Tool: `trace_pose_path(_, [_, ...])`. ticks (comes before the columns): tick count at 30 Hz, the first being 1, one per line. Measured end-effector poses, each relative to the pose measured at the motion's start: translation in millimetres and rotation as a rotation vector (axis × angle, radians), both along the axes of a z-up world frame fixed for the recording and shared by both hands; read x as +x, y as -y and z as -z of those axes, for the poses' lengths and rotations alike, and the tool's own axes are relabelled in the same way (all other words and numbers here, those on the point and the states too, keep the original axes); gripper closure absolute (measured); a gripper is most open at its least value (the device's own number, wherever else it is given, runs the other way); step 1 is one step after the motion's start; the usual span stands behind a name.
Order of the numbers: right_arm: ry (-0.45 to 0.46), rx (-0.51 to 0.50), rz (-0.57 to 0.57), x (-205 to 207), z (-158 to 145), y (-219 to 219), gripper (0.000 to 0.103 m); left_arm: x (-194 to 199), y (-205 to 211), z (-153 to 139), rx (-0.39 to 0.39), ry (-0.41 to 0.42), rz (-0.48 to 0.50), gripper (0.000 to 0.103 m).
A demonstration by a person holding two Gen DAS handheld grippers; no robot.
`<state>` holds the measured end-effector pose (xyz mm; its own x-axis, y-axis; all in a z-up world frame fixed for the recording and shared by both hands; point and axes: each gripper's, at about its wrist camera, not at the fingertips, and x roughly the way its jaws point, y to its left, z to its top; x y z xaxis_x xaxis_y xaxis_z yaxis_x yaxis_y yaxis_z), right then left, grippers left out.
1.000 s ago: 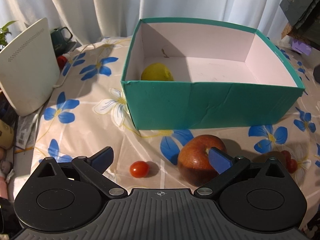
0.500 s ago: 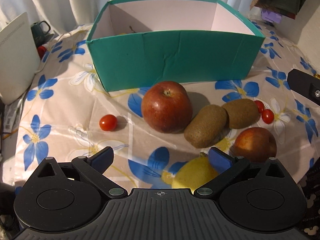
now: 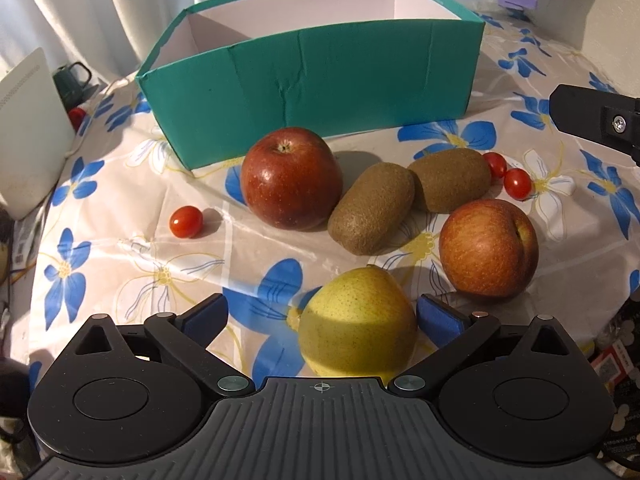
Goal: Organize fruits
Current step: 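Return both grippers to the fruit and close the left gripper on another yellow pear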
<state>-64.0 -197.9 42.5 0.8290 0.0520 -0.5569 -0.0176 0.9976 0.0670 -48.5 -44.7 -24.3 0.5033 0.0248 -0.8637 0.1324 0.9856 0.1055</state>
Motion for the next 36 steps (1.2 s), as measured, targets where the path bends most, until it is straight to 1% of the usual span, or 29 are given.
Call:
trace_pose_path(2, [-0.004, 0.000, -0.007, -1, 2, 1, 0.000, 0, 3, 3, 0.012, -0.001, 0.002, 0.004])
trace_pose_path(3, [-0.004, 0.001, -0.007, -1, 2, 2, 0.000, 1, 4, 5, 0.004, -0.007, 0.002, 0.009])
trace_pose_path(5, [-0.005, 0.002, -0.011, -2, 3, 3, 0.000, 2, 6, 10, -0.007, -0.029, 0.001, 0.014])
trace_pose_path(7, [-0.003, 0.006, -0.012, -2, 3, 4, 0.000, 3, 8, 13, 0.005, -0.033, -0.003, 0.014])
trace_pose_path(11, [0.002, 0.003, -0.012, -2, 3, 7, 0.000, 6, 9, 19, -0.001, -0.049, -0.006, 0.020])
trace_pose_path(16, [0.003, 0.007, -0.013, -1, 5, 10, 0.000, 6, 10, 19, -0.004, -0.036, -0.014, 0.022])
trace_pose_path(19, [0.001, 0.009, -0.016, 0, 6, 11, 0.001, 5, 12, 19, -0.011, -0.029, -0.009, 0.029])
trace_pose_path(20, [-0.001, 0.009, -0.017, 0, 6, 11, 0.001, 5, 13, 18, -0.016, -0.026, -0.005, 0.033])
trace_pose_path(27, [-0.007, 0.012, -0.014, 1, 8, 12, 0.001, 7, 10, 18, -0.018, -0.022, -0.030, 0.034])
trace_pose_path(32, [-0.007, 0.009, -0.021, 1, 9, 13, 0.001, 8, 0, 12, -0.008, -0.001, -0.074, 0.034])
trace_pose_path(34, [-0.010, 0.007, -0.023, 1, 9, 13, 0.001, 9, -3, 9, -0.001, 0.010, -0.089, 0.034])
trace_pose_path(36, [-0.017, 0.008, -0.032, 1, 11, 12, 0.005, 10, -7, 5, -0.002, 0.016, -0.105, 0.034])
